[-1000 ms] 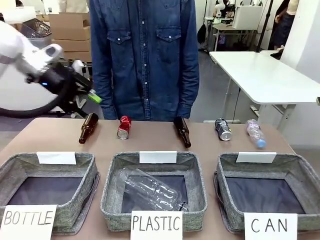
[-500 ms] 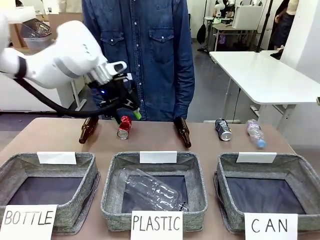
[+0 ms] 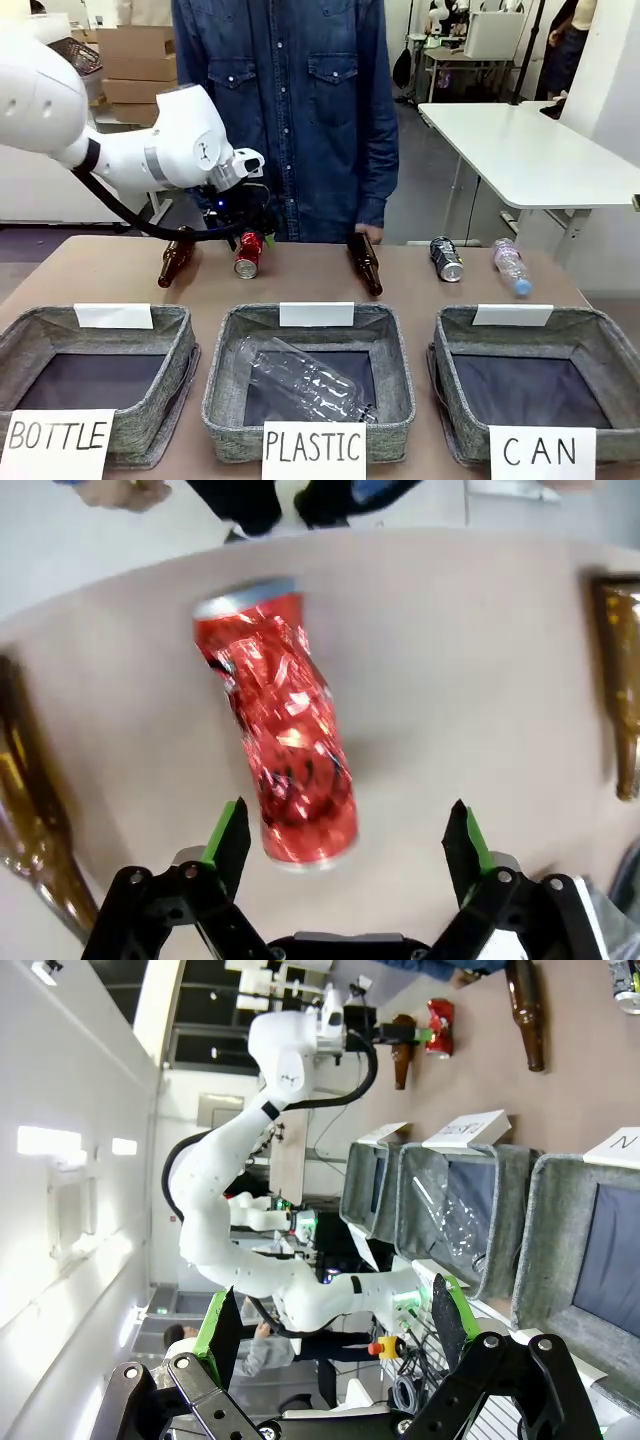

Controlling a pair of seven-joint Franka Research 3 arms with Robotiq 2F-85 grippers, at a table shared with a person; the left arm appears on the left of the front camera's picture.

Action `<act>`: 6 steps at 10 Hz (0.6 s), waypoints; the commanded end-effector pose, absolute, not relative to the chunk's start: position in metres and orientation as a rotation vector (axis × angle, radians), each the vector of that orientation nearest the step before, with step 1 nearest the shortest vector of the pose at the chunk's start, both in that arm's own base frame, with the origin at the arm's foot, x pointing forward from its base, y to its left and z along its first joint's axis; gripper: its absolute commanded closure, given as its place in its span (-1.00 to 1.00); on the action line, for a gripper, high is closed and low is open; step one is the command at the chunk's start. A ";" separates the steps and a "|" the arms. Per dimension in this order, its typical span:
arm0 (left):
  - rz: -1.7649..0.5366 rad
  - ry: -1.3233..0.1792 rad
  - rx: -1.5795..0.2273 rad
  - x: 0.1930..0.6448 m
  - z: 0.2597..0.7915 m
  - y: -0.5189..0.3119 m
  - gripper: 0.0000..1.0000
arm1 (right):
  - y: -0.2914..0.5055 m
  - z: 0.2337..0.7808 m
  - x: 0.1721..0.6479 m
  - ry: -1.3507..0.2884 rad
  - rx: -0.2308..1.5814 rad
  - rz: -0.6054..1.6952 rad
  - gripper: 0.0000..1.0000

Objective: Sort the can waste into the basket.
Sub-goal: Pick up the can waste from the table and place it in the right Fabric basket.

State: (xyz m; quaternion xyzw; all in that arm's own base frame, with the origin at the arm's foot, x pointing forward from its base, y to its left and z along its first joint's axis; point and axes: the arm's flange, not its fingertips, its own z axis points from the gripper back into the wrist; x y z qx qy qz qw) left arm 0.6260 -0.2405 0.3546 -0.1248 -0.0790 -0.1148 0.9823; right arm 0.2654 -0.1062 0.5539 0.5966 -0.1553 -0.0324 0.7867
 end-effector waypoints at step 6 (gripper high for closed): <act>-0.219 -0.228 -0.212 0.628 0.329 -0.236 0.14 | -0.106 0.557 0.268 -0.361 1.304 -0.047 -1.00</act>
